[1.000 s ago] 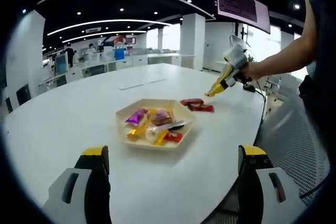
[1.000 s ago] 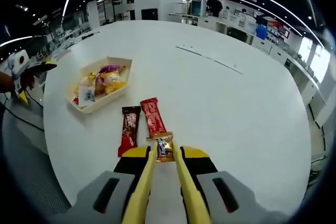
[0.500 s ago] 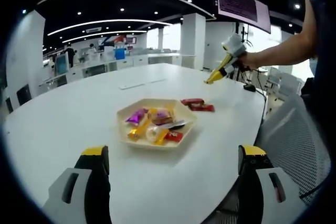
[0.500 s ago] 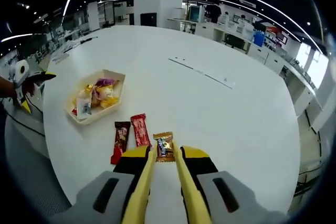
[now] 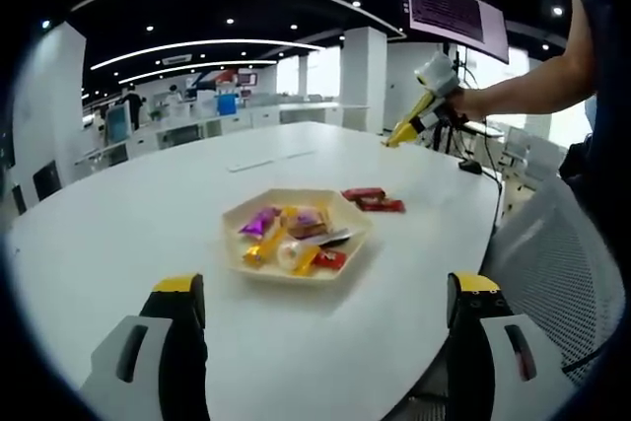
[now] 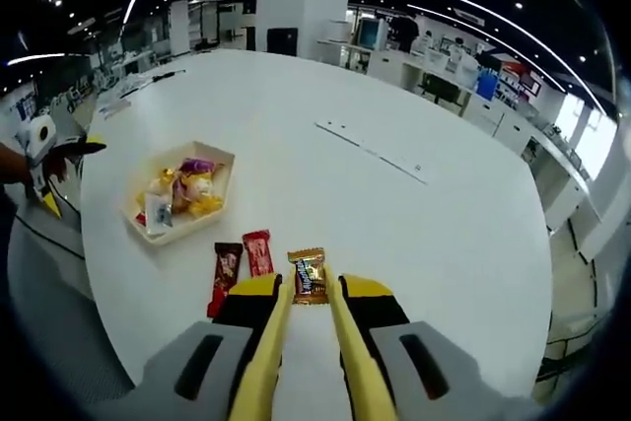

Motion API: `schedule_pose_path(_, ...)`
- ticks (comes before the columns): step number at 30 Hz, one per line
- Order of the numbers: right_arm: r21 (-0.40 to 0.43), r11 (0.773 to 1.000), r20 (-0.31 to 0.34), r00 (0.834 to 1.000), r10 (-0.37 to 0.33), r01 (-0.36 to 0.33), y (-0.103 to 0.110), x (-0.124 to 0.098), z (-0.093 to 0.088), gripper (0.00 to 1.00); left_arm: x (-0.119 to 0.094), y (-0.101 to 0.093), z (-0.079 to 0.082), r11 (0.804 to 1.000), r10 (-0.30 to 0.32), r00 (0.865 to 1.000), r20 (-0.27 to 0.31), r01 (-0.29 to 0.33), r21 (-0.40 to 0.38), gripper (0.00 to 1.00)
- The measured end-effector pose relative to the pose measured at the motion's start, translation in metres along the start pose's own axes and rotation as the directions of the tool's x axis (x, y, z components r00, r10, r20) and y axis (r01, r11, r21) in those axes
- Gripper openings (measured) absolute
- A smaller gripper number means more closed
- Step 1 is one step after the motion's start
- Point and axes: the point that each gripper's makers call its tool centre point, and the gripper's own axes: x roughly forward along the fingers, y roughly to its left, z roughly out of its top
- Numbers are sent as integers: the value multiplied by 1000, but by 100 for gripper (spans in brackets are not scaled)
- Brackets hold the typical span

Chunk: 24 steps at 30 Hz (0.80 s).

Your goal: Place the target food into the container with the food tongs after gripping and lifting it, then release it inside without dropping or visibly crushing the food.

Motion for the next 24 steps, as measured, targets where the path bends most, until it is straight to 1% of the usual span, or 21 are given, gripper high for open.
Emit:
schedule_pose_path(13, -14, 1000, 3, 1000, -1, 1, 8, -2, 10, 22, 0, -2, 1, 1000, -6, 1000, 2, 6, 16, 99)
schedule_pose_path(24, -28, 1000, 4, 1000, 11, -11, 23, 4, 21, 22, -1, -3, 3, 1000, -13, 1000, 15, 12, 18, 99)
